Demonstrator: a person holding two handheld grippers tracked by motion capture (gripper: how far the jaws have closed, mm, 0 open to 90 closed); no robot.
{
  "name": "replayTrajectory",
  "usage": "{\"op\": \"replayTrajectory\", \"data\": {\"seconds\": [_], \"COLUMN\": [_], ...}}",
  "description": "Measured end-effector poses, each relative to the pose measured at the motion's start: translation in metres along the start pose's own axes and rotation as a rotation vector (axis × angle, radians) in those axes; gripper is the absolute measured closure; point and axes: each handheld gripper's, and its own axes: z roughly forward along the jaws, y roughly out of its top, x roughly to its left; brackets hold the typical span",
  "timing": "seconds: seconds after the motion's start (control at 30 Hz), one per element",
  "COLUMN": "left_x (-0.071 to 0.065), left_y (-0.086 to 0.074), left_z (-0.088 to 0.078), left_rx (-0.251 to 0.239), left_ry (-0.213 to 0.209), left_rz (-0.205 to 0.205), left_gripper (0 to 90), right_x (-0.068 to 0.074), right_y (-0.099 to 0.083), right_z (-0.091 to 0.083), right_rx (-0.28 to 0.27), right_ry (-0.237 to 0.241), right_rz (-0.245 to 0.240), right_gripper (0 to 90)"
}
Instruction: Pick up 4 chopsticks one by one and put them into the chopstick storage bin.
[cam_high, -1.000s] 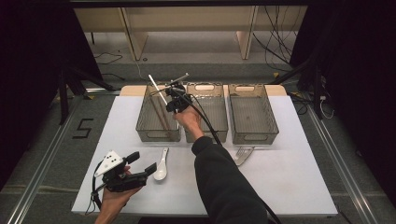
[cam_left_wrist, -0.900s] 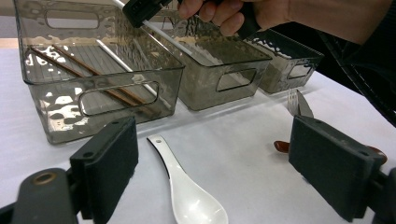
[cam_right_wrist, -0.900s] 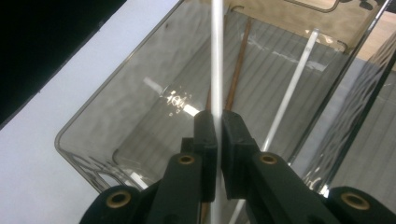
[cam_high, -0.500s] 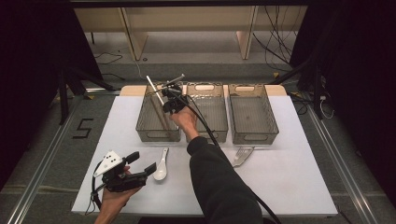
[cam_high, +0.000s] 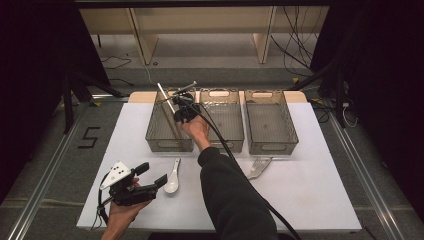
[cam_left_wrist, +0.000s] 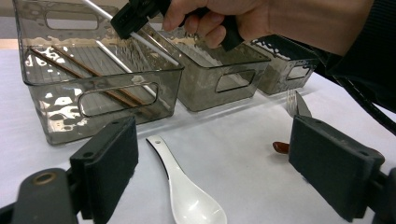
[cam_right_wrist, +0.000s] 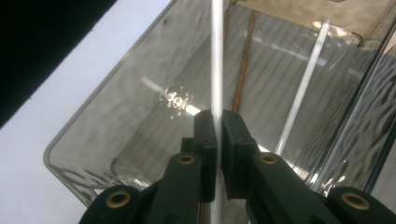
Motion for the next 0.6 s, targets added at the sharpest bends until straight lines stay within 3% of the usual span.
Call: {"op": "replayTrajectory", "data": {"seconds": [0.1,0.17,0.37,0.6], "left_x": [0.000,0.000,0.000,0.001], "left_y": [0.000,0.000,0.000,0.000], "left_z": [0.000,0.000,0.000,0.001], "left_rx": [-0.001,-0.001,0.001,0.004], "left_ry": [0.000,0.000,0.000,0.007], "left_rz": [-0.002,-0.002,0.000,0.000], "left_gripper": [15.5,15.5,15.5,15.5], "right_x": [-0.001,-0.001,-0.004,-0.004], "right_y": [-0.001,-0.001,0.002,-0.002], "right_z": [0.003,0.004,-0.011,-0.031], "right_rx": [0.003,0.021,-0.011,-0.016], "right_ry": [0.002,0.012,0.052,0.074], "right_rz": [0.016,0.027,0.021,-0.045], "right_gripper": [84.7,70.6,57.3,46.9]}}
